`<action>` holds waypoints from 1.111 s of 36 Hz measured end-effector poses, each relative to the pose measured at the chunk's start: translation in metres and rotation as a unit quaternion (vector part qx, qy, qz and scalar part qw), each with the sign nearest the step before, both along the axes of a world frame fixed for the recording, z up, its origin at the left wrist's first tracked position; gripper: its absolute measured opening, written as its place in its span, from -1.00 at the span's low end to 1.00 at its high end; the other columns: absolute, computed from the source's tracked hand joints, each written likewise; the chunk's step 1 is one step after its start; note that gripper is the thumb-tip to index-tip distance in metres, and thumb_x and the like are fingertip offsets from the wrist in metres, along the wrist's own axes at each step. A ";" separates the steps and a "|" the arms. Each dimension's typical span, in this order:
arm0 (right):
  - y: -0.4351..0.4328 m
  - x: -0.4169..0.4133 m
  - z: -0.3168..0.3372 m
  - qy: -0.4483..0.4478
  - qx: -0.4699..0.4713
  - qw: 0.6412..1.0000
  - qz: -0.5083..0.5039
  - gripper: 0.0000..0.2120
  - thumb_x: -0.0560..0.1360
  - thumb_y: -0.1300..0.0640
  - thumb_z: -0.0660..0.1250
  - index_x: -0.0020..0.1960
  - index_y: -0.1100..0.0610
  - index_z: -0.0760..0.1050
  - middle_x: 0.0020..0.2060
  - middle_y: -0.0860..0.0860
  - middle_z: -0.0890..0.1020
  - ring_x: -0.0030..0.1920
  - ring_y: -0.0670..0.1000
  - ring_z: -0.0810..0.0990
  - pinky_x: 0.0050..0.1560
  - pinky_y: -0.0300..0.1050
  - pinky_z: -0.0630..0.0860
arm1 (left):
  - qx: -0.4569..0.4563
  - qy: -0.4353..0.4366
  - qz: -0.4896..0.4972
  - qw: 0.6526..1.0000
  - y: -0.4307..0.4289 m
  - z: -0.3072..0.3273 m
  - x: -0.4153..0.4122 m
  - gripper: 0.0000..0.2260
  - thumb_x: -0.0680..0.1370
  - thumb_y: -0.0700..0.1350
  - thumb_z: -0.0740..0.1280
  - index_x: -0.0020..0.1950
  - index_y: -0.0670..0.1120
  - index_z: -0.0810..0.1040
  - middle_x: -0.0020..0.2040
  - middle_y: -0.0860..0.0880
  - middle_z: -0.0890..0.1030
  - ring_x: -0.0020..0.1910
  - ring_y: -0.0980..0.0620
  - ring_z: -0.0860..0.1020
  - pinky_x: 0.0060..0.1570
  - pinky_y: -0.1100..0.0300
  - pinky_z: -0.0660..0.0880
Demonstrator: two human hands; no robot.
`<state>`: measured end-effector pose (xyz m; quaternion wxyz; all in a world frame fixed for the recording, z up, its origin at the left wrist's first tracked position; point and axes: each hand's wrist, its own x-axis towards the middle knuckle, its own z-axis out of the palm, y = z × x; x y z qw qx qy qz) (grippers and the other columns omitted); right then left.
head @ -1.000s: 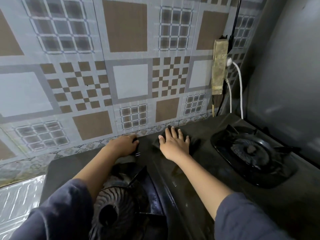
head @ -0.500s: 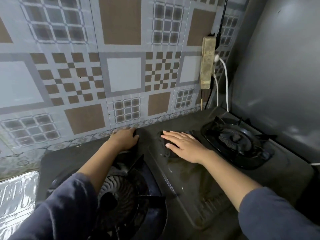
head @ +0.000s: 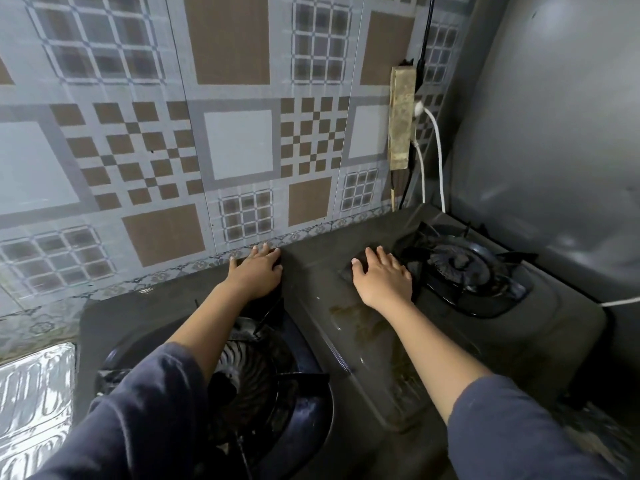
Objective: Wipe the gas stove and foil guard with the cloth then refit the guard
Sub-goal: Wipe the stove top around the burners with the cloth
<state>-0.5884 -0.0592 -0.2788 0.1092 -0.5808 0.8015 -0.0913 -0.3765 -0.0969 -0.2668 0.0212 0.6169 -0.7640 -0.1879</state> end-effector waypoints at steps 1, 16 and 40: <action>0.005 0.001 -0.001 0.001 0.000 1.000 -0.012 -0.46 0.59 -0.17 -0.13 0.51 0.00 0.03 0.53 -0.01 0.00 0.52 0.05 -0.01 0.47 0.08 -0.05 | 0.001 0.001 -0.003 1.000 0.000 0.001 -0.001 -0.55 0.64 -0.02 0.00 0.53 0.00 0.03 0.56 -0.05 -0.06 0.54 -0.06 -0.09 0.46 -0.21 -0.15; 0.051 0.008 0.000 0.018 -0.010 0.982 0.186 -0.52 0.60 -0.16 -0.12 0.50 -0.12 0.01 0.52 -0.19 0.00 0.51 -0.11 -0.06 0.48 0.00 -0.12 | 0.027 -0.007 -0.087 0.996 0.017 0.017 -0.032 -0.52 0.62 -0.05 0.13 0.52 -0.03 0.10 0.56 -0.01 0.01 0.53 -0.04 0.00 0.48 0.07 0.01; 0.105 -0.076 0.006 -0.004 0.002 0.977 0.213 -0.52 0.59 -0.20 -0.08 0.49 -0.16 0.05 0.51 -0.22 0.02 0.51 -0.12 -0.03 0.47 -0.01 -0.05 | -0.023 -0.091 -0.079 0.992 0.058 0.020 -0.094 -0.57 0.62 -0.11 0.06 0.50 -0.11 0.16 0.54 -0.11 0.11 0.44 -0.15 0.26 0.37 0.05 0.24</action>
